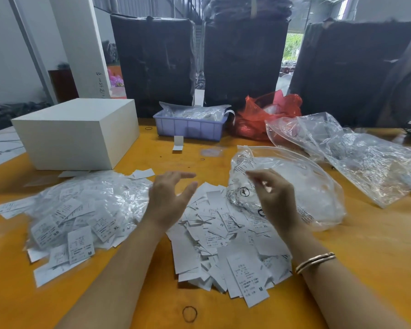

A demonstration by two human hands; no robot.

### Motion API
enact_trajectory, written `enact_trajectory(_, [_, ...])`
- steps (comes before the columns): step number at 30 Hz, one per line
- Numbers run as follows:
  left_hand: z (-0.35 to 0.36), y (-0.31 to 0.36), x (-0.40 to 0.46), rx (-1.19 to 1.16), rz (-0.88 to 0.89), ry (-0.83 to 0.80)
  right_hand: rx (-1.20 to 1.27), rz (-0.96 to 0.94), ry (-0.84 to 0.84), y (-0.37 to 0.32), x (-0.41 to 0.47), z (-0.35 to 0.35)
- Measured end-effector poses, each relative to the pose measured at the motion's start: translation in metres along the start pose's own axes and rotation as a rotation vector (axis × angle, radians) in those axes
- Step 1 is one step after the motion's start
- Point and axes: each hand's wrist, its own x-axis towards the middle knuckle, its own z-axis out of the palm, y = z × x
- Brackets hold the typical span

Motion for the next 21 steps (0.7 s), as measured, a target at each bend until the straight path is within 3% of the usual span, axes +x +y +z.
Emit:
enact_trajectory(2, [0.003,0.013,-0.004,-0.316,-0.032,-0.215,0.185,0.040,-0.189,-0.015,-0.005,0.009])
enact_trajectory(5, [0.009,0.021,-0.008,-0.505,-0.152,-0.400,0.298,0.093,-0.385,-0.025,-0.012,0.019])
enact_trajectory(11, [0.011,0.023,-0.007,-0.598,-0.382,-0.405,0.363,0.084,-0.438,-0.028,-0.013,0.021])
enact_trajectory(18, [0.006,0.021,-0.007,-0.592,-0.324,-0.467,0.491,0.142,-0.437,-0.028,-0.011,0.019])
enact_trajectory(21, [0.008,0.016,-0.008,-0.622,-0.322,-0.457,0.408,0.174,-0.446,-0.028,-0.012,0.020])
